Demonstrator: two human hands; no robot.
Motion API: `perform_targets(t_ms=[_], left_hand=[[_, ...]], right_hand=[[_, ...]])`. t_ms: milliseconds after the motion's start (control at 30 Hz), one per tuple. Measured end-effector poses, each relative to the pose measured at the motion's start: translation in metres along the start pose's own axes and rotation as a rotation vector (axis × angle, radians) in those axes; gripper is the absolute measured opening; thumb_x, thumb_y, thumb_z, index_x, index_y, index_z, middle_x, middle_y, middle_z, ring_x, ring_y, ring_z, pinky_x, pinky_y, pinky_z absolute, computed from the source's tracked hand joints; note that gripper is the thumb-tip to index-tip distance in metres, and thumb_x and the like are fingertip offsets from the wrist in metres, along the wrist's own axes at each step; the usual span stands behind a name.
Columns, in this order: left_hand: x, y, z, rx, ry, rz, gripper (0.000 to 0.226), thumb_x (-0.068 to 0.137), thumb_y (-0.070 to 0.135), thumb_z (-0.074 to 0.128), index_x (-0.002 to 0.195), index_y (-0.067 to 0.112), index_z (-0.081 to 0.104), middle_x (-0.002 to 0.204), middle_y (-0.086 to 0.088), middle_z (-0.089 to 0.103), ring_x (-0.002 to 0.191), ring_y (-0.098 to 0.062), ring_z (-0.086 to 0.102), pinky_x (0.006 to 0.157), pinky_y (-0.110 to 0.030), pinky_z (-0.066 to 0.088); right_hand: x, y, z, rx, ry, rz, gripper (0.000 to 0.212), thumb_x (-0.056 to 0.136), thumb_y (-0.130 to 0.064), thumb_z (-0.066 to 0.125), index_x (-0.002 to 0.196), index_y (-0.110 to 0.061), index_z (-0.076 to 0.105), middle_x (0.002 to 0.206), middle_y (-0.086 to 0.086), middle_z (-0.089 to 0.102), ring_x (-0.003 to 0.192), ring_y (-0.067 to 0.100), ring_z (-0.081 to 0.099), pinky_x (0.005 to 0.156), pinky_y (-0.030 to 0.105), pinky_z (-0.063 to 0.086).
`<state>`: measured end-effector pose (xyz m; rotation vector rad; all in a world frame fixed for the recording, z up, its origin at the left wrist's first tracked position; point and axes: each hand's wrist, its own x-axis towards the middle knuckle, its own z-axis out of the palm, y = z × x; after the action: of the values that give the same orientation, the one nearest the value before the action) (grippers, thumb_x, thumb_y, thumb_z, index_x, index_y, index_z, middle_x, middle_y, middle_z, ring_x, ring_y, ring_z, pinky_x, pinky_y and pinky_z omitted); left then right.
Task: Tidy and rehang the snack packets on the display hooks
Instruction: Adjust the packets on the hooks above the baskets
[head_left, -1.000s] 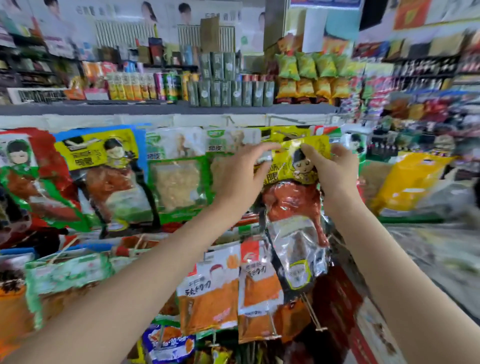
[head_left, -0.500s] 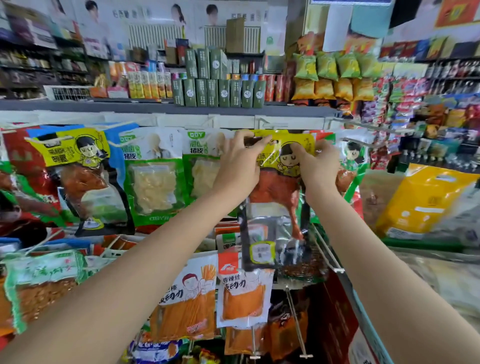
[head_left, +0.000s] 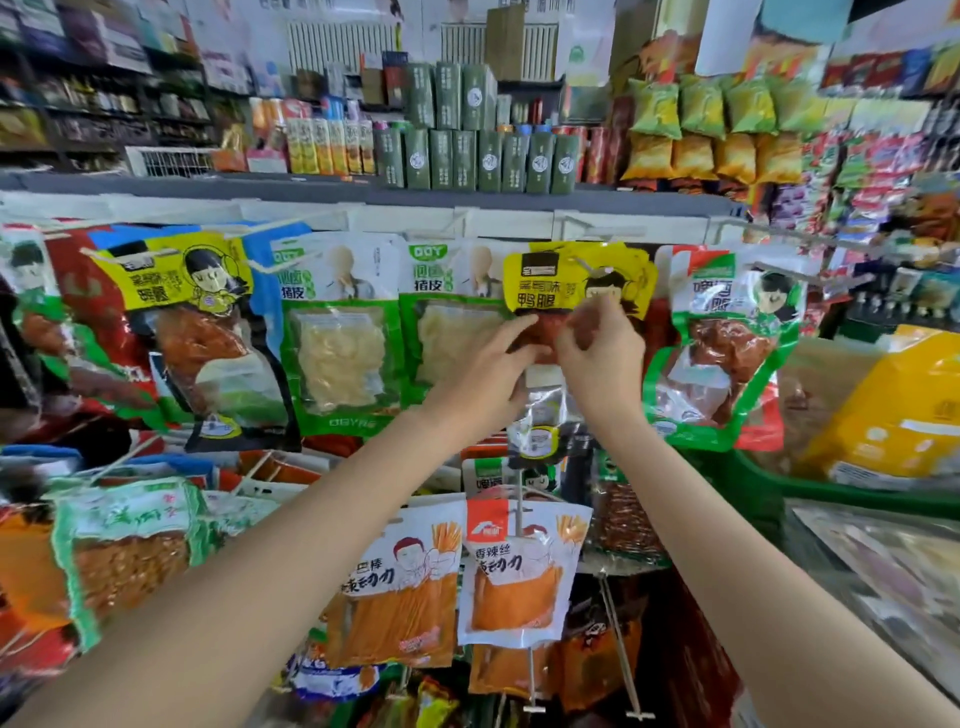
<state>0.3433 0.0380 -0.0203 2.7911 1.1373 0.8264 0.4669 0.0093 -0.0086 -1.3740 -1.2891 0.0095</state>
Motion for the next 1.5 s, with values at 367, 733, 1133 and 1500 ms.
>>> perform_targets(t_ms=[367,733,1133,1500], left_hand=[[-0.126,-0.132,-0.082,0.126,0.399,-0.186,0.034,0.079,0.005,0.045,0.111,0.008,0.059,0.121,-0.012,0.049,0.111,-0.022,0.043,0.091,-0.039,0.039],[-0.200,-0.230,-0.158,0.061,0.443,-0.354,0.031,0.087,0.005,0.049,0.117,0.012,0.052,0.125,-0.004,0.040,0.088,-0.020,0.051,0.081,-0.033,0.041],[-0.188,-0.199,-0.185,-0.133,0.810,-0.138,0.029,0.085,0.011,0.042,0.110,0.003,0.054,0.106,-0.005,0.043,0.087,-0.012,0.047,0.080,-0.010,0.033],[-0.121,-0.096,-0.145,-0.194,0.591,0.025,0.025,0.088,0.029,0.044,0.110,0.022,0.056,0.107,-0.001,0.062,0.103,-0.023,0.056,0.092,-0.042,0.042]], right_hand=[[-0.037,-0.117,0.141,0.074,-0.500,-0.056,0.018,0.083,-0.011,0.059,0.099,-0.003,0.063,0.085,0.005,0.063,0.088,0.027,0.064,0.081,0.039,0.052],[-0.047,-0.184,0.242,0.106,-0.359,0.237,0.030,0.079,-0.034,0.068,0.088,-0.006,0.063,0.080,0.010,0.061,0.080,0.028,0.059,0.073,0.040,0.049],[-0.074,-0.236,0.179,0.501,-0.403,0.090,0.027,0.083,-0.022,0.059,0.068,0.001,0.056,0.064,0.021,0.048,0.065,0.019,0.045,0.067,0.031,0.033],[-0.058,-0.150,0.052,0.554,-0.394,0.060,0.031,0.094,-0.015,0.051,0.067,-0.001,0.060,0.050,-0.013,0.061,0.048,-0.003,0.054,0.049,0.007,0.037]])
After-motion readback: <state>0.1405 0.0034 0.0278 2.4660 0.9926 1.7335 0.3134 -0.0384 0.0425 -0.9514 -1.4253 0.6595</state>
